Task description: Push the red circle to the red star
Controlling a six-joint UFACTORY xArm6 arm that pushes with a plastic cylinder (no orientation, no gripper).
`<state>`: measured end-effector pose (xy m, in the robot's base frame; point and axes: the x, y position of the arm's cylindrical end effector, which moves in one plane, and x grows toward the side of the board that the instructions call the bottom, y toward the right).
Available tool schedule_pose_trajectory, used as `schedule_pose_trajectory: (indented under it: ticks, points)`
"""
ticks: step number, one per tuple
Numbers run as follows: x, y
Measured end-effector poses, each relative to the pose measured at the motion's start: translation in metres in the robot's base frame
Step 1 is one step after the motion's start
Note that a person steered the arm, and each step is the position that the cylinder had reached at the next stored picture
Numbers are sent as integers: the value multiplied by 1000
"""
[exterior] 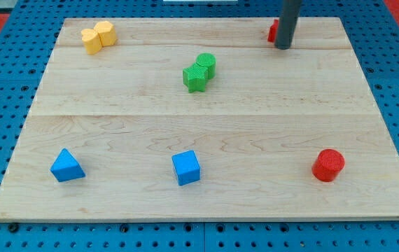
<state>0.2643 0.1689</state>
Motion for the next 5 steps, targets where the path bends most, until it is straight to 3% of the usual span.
schedule_pose_trajectory:
  ticks: [1, 2, 3, 4, 5]
  points:
    - [14, 18]
    - [77, 77]
    - [179, 141]
    - [268, 147]
    - [305, 115]
